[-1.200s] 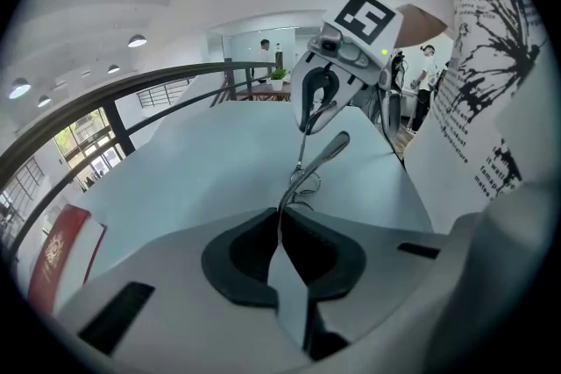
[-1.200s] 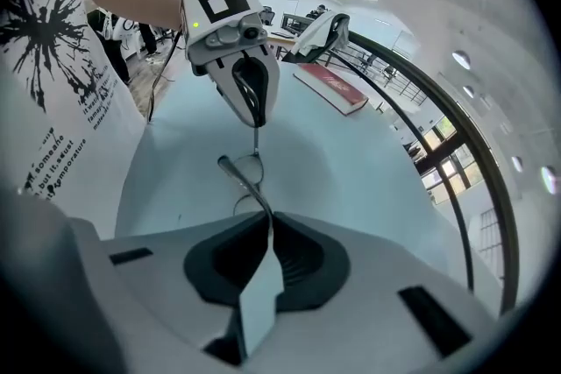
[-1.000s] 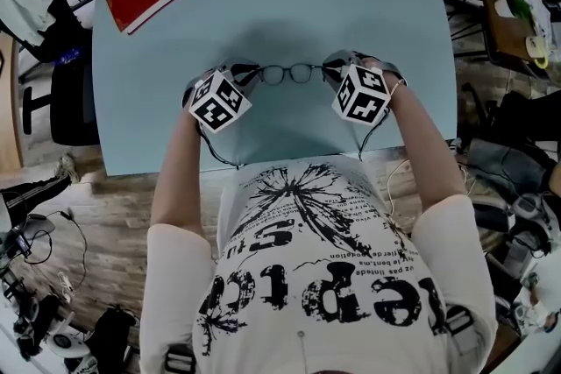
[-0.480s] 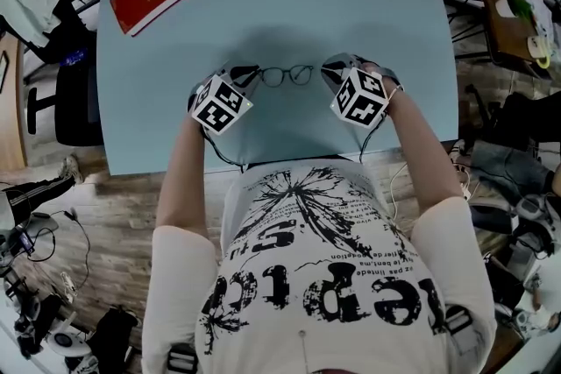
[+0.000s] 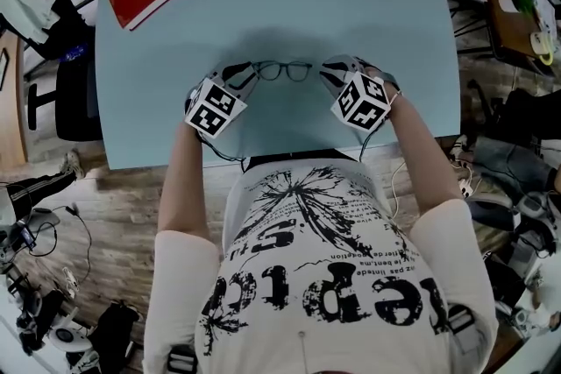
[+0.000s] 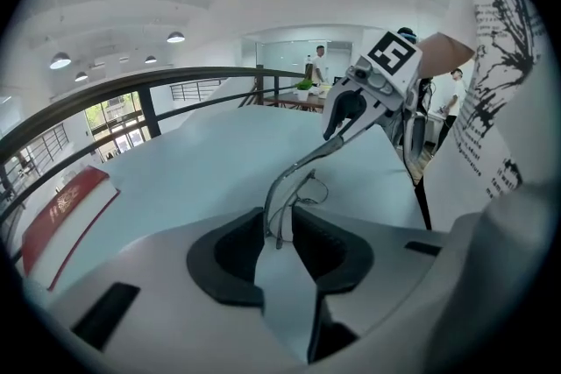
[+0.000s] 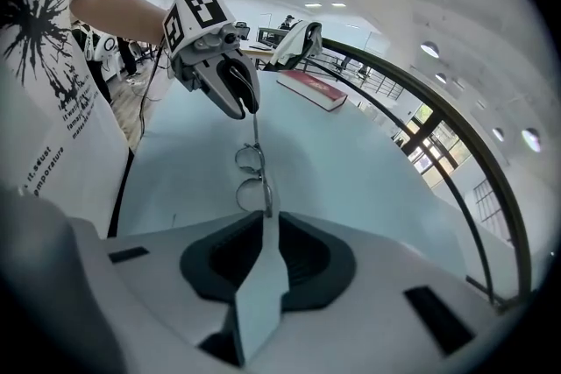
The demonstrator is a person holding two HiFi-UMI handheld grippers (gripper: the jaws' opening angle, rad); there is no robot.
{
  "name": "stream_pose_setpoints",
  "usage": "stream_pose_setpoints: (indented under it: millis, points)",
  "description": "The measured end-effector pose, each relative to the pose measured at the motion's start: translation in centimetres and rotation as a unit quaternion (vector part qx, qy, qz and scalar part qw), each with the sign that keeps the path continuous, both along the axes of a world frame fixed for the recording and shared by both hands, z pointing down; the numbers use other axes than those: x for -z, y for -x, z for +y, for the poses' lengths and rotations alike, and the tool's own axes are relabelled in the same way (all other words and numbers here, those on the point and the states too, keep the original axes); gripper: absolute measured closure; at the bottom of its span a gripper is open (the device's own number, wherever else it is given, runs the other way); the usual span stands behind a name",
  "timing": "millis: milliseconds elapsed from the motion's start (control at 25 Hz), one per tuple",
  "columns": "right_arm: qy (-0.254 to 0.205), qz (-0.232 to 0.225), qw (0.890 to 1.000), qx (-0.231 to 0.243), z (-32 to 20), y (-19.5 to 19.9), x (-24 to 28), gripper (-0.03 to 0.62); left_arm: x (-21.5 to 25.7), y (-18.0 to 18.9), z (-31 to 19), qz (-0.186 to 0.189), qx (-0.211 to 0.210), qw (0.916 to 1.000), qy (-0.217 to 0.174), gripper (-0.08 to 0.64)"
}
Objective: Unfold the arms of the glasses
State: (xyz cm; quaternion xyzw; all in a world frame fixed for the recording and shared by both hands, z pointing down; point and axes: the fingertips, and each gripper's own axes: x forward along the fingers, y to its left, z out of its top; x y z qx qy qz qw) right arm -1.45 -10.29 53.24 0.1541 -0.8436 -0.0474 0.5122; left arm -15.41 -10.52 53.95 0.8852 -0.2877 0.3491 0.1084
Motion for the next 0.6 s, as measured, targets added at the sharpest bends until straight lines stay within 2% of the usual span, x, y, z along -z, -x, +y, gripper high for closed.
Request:
stream_pose_setpoints:
  millis: [200,360,480,600]
  points:
    - [-0.015,-0.021,1.000,-0.007,0.5,0.2,1.4,0.525,0.7,0.4,1.4,0.009,0.029,0.9994,-0.014,0.451]
    - [-0.054,-0.061,0.996,-0.036,-0.6,0.7,4.1,0.548,4.2,1.6,1.0,0.035,0.091,0.9926,-0.072,0.462]
    - [-0.086,-0.112,0.987,-0.081,-1.1,0.7,7.0,0.570,7.6,1.6,1.6,0.071,0.118,0.9844,-0.109,0.490]
    - [-0.111,-0.183,0.969,-0.127,-1.4,0.6,10.2,0.580,11.4,1.6,1.8,0.090,0.137,0.9741,-0.156,0.513]
